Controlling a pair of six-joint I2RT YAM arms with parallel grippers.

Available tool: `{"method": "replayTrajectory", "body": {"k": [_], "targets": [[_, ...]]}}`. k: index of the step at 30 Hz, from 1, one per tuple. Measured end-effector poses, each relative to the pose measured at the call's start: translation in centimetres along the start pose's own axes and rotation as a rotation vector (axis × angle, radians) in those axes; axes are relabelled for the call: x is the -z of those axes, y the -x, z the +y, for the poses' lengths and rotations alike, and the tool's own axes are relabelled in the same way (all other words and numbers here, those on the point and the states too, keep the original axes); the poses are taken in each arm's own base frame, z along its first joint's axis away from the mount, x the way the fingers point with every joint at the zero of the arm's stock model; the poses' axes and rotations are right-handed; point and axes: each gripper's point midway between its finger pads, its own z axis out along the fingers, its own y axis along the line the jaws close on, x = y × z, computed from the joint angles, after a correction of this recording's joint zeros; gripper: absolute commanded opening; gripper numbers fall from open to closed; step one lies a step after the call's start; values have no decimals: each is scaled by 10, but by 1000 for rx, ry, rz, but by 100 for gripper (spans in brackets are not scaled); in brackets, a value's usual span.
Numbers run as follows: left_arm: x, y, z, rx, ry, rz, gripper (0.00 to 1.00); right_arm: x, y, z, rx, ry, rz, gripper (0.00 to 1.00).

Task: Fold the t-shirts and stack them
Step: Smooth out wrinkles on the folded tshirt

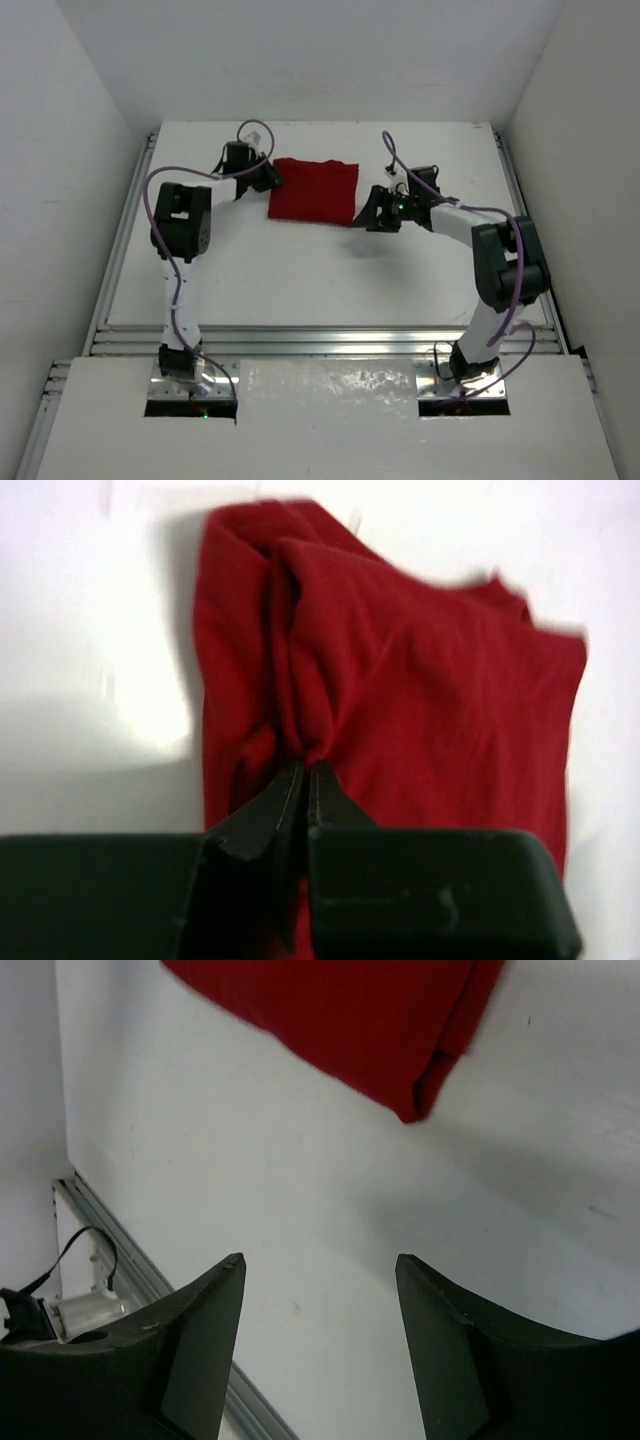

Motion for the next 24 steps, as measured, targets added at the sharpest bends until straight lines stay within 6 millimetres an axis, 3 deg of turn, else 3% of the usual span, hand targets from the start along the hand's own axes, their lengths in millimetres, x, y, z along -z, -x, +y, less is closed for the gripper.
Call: {"method": "replayTrajectory", "body": {"k": [4,9,14,15,17,18,20,22,24], "targets": [[37,-48,4,60,-3,29,0,-28,-3,-10,-24,17,23,63],[79,-79,-3,104,-24,8,0,-53,-9,14,20,73,34,63],[83,-90,-2,138,-37,-5,0,-67,0,47,81,138,11,57],[85,-93,-1,146,-36,-4,0,-70,6,51,85,150,5,49],[92,-98,-2,158,-37,-5,0,-80,20,53,91,168,-17,41],[96,-100,-3,161,-38,-6,0,-86,26,54,84,179,-19,32],[103,-99,-8,167,-47,-13,0,-102,31,52,63,209,-13,27],[105,-94,-16,158,-70,-29,0,-116,23,45,18,232,13,28],[105,-91,-26,152,-107,-41,0,-128,-1,35,-49,236,73,29]]}}
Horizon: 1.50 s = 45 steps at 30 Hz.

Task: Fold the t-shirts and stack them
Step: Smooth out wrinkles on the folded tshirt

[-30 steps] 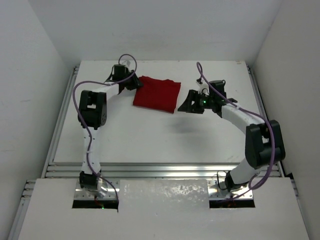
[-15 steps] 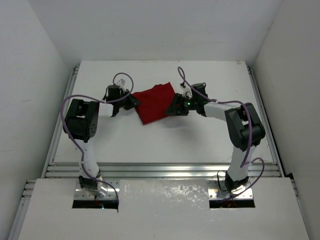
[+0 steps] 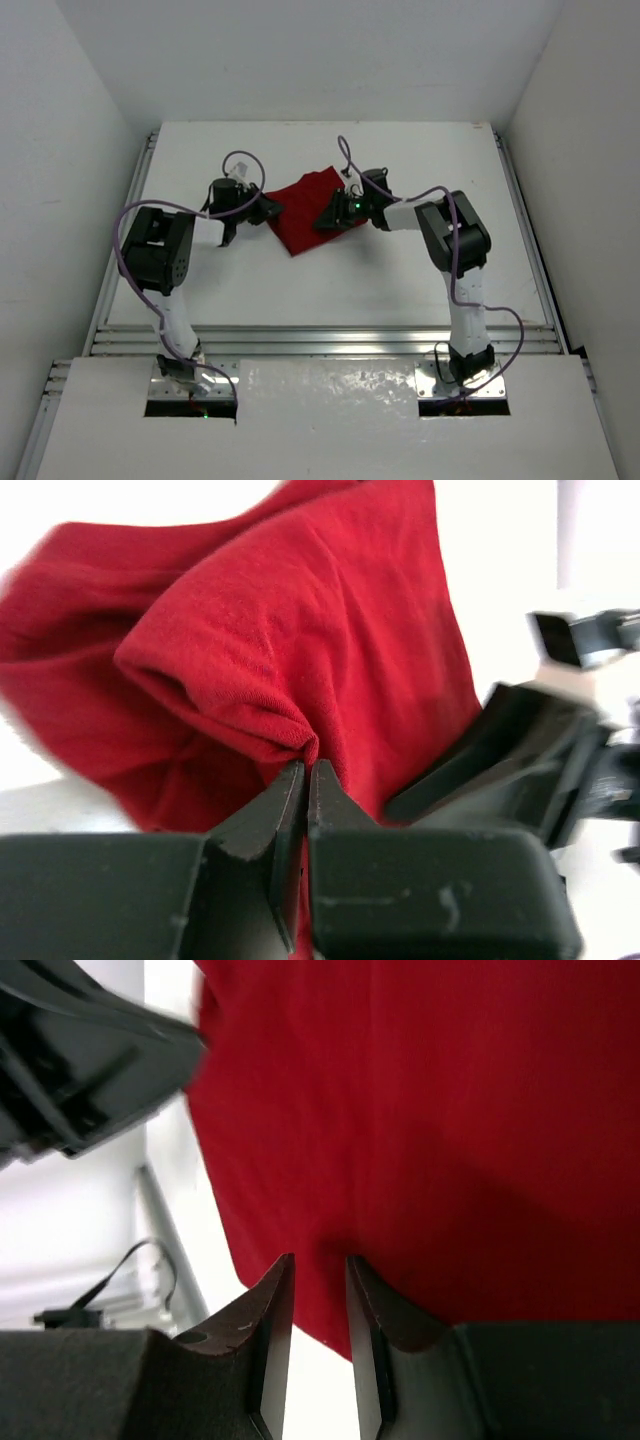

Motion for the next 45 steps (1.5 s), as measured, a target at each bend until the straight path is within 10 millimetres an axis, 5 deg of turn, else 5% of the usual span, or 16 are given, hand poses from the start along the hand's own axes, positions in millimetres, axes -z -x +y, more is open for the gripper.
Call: {"method": "replayTrajectory", "body": {"k": [4,9,17,21,23,25,27,34,38,41,44,45], "targets": [[-1,-16,-5,0,-24,12,0,-12,-39,1,-83,45,77,26],[5,-29,6,14,45,27,1,-16,-50,2,-109,32,115,23],[42,17,19,30,308,-148,2,-17,-42,-6,-91,-82,150,22],[42,33,20,28,350,-170,0,-17,-38,-9,-62,-107,143,22],[35,40,24,30,364,-165,6,-17,-36,-10,-50,-110,141,22],[33,42,30,29,388,-162,30,-17,-35,-11,-43,-118,141,22],[37,48,40,34,426,-183,36,-16,-36,-12,-43,-126,145,23],[66,64,63,60,505,-266,32,-14,-36,-13,-41,-139,159,23],[72,70,57,57,476,-294,18,-14,-36,-13,-31,-139,162,23],[63,71,46,59,411,-278,11,-11,-38,-11,-19,-138,167,31],[56,67,40,68,364,-249,19,-2,-43,-2,-12,-110,178,50],[56,66,39,73,361,-243,30,2,-44,3,-10,-93,182,51]]}}
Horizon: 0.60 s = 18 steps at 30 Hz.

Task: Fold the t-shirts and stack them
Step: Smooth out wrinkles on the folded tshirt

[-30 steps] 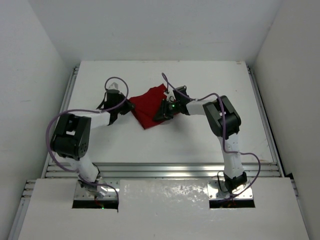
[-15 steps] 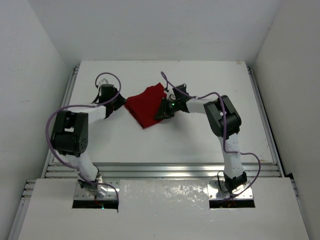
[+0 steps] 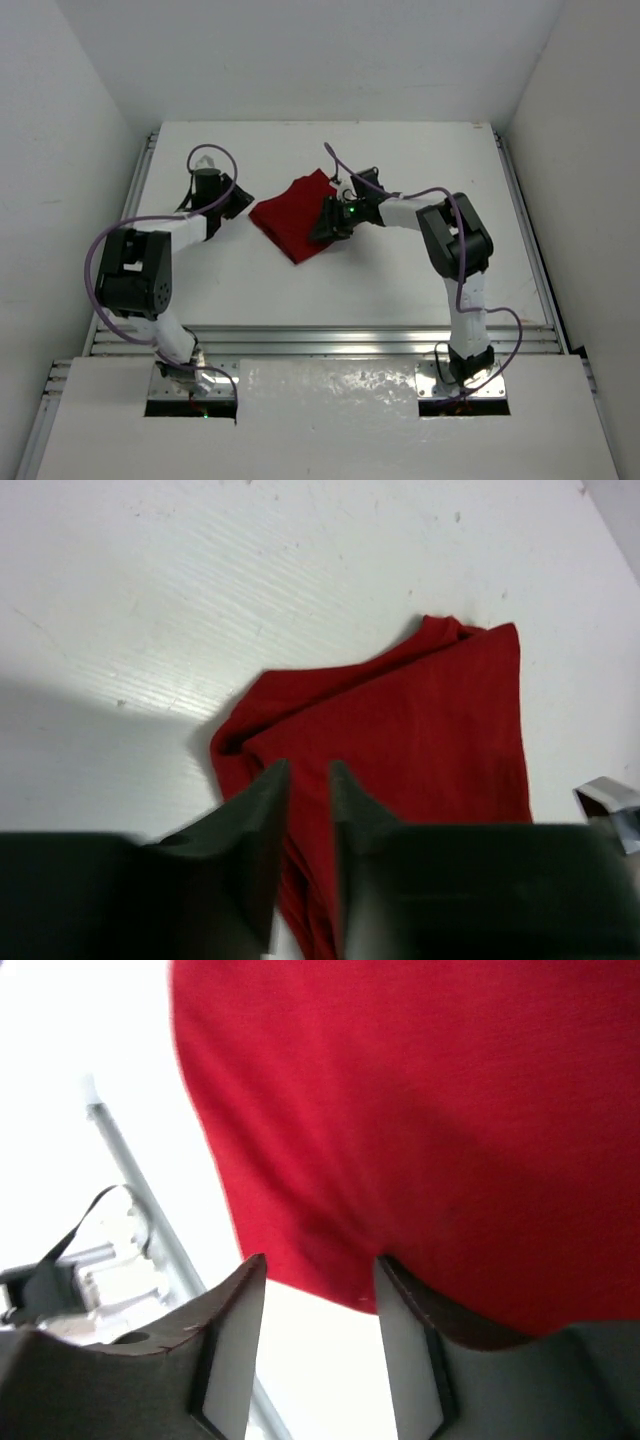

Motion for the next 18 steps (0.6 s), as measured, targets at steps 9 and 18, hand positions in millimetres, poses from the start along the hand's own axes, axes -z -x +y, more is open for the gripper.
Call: {"method": "replayTrajectory", "body": {"k": [9,18], "targets": [[116,53,-52,-21,44,-145,100,112,40,68,206,-87,-240,99],[272,105,-71,-176,9,-470,100,334,-16,129,471,-472,-849,99]]}}
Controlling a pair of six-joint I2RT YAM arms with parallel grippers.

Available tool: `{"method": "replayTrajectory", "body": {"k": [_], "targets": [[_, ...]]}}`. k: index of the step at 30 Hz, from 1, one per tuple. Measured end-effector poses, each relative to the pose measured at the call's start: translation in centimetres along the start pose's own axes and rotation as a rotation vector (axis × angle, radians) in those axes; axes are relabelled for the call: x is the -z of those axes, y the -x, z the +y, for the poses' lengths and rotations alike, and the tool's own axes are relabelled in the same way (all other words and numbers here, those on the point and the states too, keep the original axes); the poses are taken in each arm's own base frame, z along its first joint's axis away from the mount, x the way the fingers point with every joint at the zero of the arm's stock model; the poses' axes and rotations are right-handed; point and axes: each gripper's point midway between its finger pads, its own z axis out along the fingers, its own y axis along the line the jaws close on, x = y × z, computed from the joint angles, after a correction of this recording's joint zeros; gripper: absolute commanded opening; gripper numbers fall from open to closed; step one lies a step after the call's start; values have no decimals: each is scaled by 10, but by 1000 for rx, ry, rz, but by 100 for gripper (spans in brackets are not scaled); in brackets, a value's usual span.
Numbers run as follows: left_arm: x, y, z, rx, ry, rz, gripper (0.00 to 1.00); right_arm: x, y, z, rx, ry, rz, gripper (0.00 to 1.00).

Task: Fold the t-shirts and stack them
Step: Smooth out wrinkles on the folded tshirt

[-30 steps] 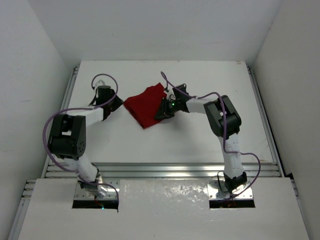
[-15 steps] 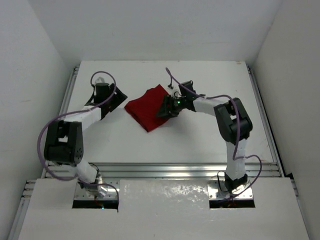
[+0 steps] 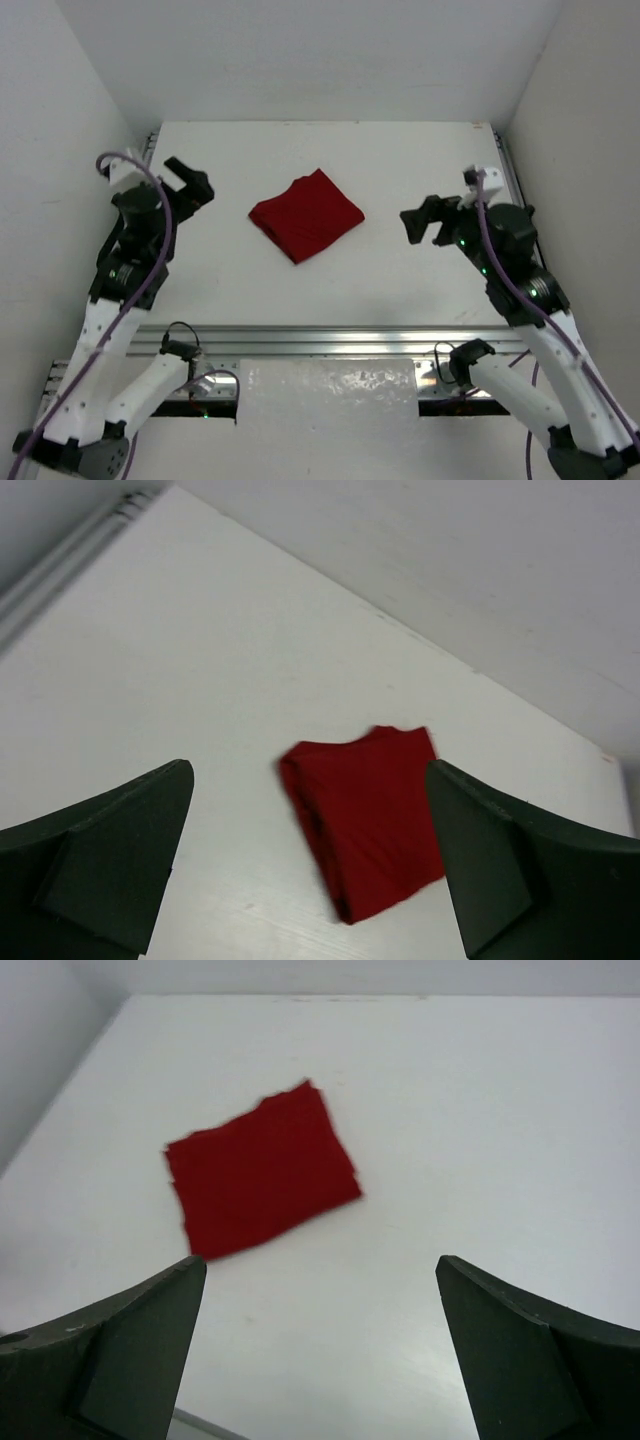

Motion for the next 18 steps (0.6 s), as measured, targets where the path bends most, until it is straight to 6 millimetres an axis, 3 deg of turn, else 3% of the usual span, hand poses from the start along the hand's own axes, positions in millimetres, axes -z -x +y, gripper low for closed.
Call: {"method": "replayTrajectory", "body": {"k": [2,4,8,10,18], "targets": [[13,-6,26,-39,53,-35,100,21,-7,-17,19,-78,-20,99],[25,-13,46,-72,84,-58,100,32,-30,-34,33,-154,24,99],[39,-19,66,-106,105,-96,100,46,-83,-63,61,-268,155,99],[40,-24,76,-118,133,-100,100,52,-97,-71,73,-300,183,99],[41,-36,91,-161,159,-103,100,64,-99,-83,95,-353,160,99]]}}
